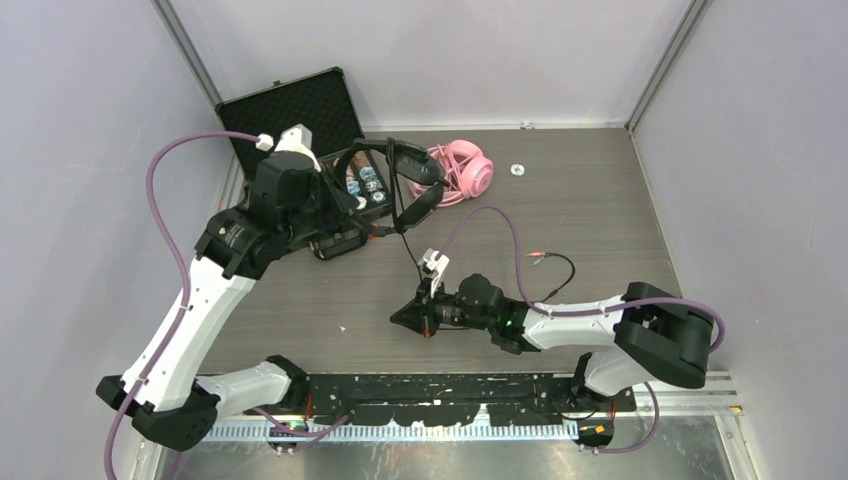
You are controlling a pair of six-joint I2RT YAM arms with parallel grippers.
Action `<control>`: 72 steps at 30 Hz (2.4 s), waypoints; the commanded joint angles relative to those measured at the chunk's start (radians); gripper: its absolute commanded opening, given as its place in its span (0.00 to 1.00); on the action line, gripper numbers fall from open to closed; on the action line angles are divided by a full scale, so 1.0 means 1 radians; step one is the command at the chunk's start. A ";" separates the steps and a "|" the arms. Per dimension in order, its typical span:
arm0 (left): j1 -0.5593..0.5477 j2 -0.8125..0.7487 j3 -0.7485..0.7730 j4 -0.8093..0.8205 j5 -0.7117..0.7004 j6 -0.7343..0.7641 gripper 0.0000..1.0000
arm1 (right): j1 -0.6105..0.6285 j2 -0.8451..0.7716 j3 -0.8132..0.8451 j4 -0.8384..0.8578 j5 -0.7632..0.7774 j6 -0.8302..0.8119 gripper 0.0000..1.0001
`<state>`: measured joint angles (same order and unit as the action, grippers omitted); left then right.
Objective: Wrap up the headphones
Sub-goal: Wrap the headphones cable around the headphones.
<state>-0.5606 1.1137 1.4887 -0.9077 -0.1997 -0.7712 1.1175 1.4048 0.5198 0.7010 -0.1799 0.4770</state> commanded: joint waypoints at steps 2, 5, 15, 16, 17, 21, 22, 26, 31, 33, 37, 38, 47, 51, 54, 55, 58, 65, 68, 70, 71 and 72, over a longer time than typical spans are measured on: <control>0.016 -0.035 0.076 0.102 0.071 -0.038 0.00 | 0.004 0.042 -0.035 0.152 0.023 -0.003 0.00; 0.032 -0.035 0.090 0.101 0.120 -0.021 0.00 | -0.002 0.059 -0.047 0.175 0.026 -0.004 0.01; 0.151 -0.037 0.126 0.083 0.432 0.090 0.00 | -0.180 0.044 -0.124 0.270 -0.068 0.098 0.00; 0.158 -0.036 0.128 0.078 0.461 0.106 0.00 | -0.202 0.043 -0.132 0.281 -0.078 0.107 0.00; 0.170 -0.033 0.130 0.072 0.489 0.124 0.00 | -0.222 0.040 -0.136 0.288 -0.092 0.117 0.00; 0.198 0.001 0.174 0.004 0.590 0.227 0.00 | -0.293 0.011 -0.151 0.297 -0.140 0.149 0.01; 0.200 0.014 0.189 -0.022 0.609 0.266 0.00 | -0.306 0.000 -0.151 0.288 -0.142 0.149 0.00; 0.202 0.058 0.217 -0.094 0.710 0.396 0.00 | -0.369 -0.044 -0.142 0.218 -0.149 0.159 0.00; 0.202 0.055 0.157 -0.095 0.851 0.562 0.00 | -0.484 -0.050 -0.103 0.163 -0.208 0.220 0.00; 0.202 0.044 0.118 -0.092 0.880 0.627 0.00 | -0.526 -0.050 -0.083 0.151 -0.233 0.249 0.01; 0.202 0.027 0.049 -0.122 0.837 0.750 0.00 | -0.593 -0.086 -0.035 0.085 -0.265 0.291 0.00; 0.202 0.025 0.031 -0.132 0.824 0.779 0.00 | -0.605 -0.101 -0.020 0.052 -0.268 0.294 0.00; 0.150 0.055 -0.018 -0.202 0.629 0.949 0.00 | -0.645 -0.200 0.278 -0.510 -0.311 0.168 0.01; 0.094 0.087 -0.026 -0.227 0.484 0.992 0.00 | -0.646 -0.202 0.409 -0.709 -0.361 0.135 0.01; 0.047 0.109 -0.031 -0.249 0.356 1.012 0.00 | -0.646 -0.206 0.466 -0.796 -0.409 0.136 0.01; 0.035 0.117 -0.031 -0.254 0.319 1.015 0.00 | -0.646 -0.208 0.481 -0.810 -0.427 0.142 0.01; 0.001 0.146 -0.035 -0.263 0.193 1.011 0.00 | -0.646 -0.221 0.517 -0.856 -0.484 0.159 0.00; -0.026 0.231 0.003 -0.293 0.023 0.953 0.00 | -0.623 -0.235 0.547 -0.869 -0.616 0.218 0.01; -0.045 0.245 0.000 -0.279 0.006 0.949 0.00 | -0.592 -0.239 0.526 -0.803 -0.634 0.270 0.00; -0.052 0.249 -0.002 -0.265 -0.017 0.936 0.00 | -0.573 -0.245 0.501 -0.735 -0.641 0.319 0.01; -0.054 0.250 -0.001 -0.261 -0.033 0.927 0.00 | -0.564 -0.250 0.491 -0.711 -0.641 0.341 0.00; -0.054 0.252 -0.001 -0.260 -0.042 0.925 0.00 | -0.558 -0.254 0.485 -0.674 -0.637 0.357 0.01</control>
<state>-0.6048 1.3735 1.4582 -1.1366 -0.1486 0.1677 0.5388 1.2079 1.0088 -0.1551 -0.7864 0.7395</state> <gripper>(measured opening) 0.107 0.023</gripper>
